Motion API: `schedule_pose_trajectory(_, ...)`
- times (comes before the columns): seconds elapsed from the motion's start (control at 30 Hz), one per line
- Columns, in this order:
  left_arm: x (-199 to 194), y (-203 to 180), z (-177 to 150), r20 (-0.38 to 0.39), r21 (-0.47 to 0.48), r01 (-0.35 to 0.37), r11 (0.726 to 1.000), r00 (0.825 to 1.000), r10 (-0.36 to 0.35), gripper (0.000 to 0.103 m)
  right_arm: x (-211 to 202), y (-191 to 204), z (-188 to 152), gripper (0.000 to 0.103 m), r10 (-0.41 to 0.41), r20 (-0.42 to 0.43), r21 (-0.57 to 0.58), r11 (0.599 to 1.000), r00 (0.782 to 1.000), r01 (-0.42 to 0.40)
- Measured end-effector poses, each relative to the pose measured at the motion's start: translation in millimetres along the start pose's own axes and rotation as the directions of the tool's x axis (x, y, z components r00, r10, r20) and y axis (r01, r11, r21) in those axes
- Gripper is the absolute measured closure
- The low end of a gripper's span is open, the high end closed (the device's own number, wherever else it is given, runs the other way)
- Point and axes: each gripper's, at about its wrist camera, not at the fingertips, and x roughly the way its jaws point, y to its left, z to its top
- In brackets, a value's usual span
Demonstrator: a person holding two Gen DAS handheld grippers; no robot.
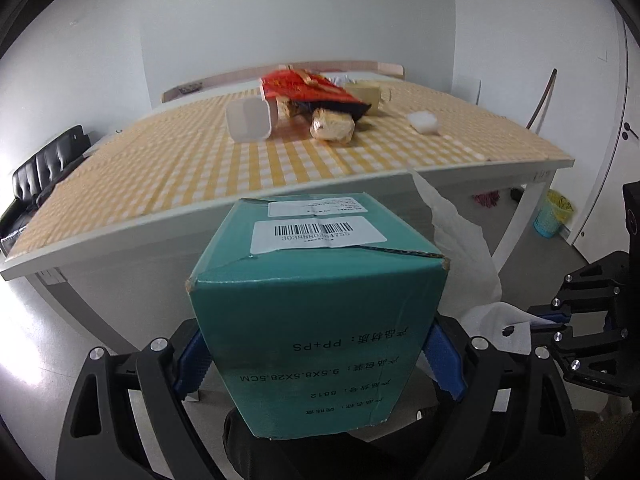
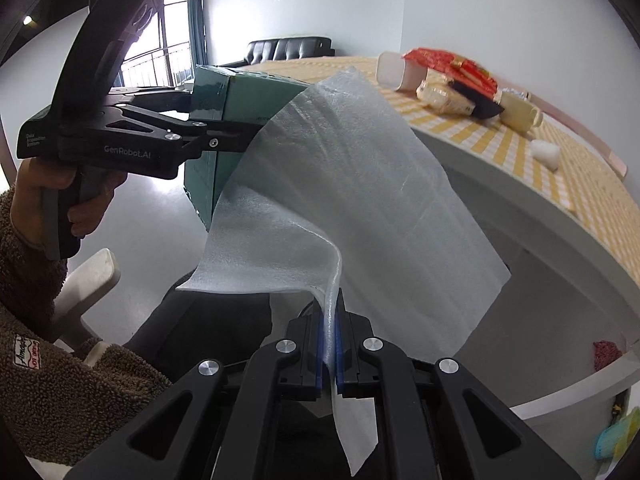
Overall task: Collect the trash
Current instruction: 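Lift the teal box and foam sheet and carry both over the wastebasket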
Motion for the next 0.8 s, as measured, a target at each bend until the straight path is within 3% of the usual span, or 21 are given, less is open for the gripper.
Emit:
schedule_pose_trajectory(0.33, 71, 6, -21, -0.165, -0.007, 0.027, 1.000, 0.986, -0.028, 0.015, 69, -14, -20, 0.094, 0.046, -0.135, 0.017, 0.999, 0.990, -0.044)
schedule_pose_trajectory(0.8, 189, 18, -48, -0.382, -0.051, 0.058, 0.997, 0.921, -0.073, 0.015, 159, -43, -32, 0.094, 0.067, -0.267, 0.035, 0.998, 0.961, -0.060)
